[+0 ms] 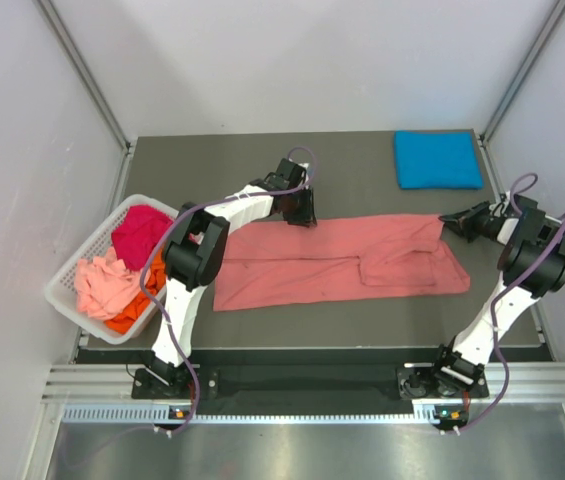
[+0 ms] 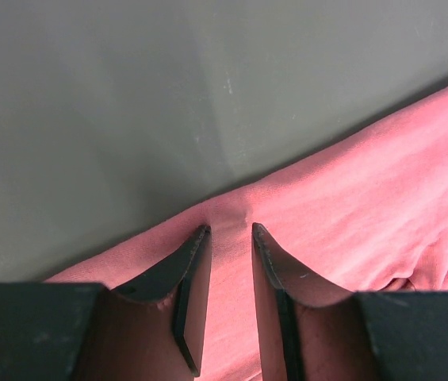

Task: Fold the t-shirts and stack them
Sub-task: Fold the tshirt

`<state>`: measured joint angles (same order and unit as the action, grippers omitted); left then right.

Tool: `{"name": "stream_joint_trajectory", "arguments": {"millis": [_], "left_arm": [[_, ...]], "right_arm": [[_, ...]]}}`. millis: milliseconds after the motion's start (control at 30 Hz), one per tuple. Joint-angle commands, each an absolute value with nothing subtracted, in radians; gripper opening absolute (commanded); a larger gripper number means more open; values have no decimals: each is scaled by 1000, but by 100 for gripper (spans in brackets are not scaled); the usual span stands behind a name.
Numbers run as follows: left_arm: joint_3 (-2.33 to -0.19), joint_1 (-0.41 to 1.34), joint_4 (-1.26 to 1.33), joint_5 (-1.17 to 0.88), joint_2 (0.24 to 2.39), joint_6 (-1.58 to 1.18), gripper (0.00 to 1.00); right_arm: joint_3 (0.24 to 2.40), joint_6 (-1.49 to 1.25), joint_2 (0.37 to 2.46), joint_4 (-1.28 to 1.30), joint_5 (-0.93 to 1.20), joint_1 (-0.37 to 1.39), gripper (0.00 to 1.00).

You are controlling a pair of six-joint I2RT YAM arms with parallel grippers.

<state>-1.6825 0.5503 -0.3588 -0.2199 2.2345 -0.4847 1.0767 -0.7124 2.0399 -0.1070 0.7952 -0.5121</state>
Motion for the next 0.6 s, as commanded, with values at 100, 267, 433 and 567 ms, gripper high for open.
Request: {"name": "stream_joint_trajectory", "arguments": {"millis": [100, 267, 433, 567], "left_arm": [[-1658, 549, -406, -161, 2327, -466, 33], [-1663, 549, -403, -172, 2326, -472, 33], [-1666, 549, -402, -181, 2327, -477, 33], [-1664, 549, -403, -184, 2327, -479, 33]], "right_arm": [[1006, -905, 2037, -363, 864, -548, 21], [1040, -876, 2048, -341, 856, -548, 24], [1107, -754, 2045, -207, 801, -540, 26], [1173, -644, 2046, -72, 753, -514, 31]]}}
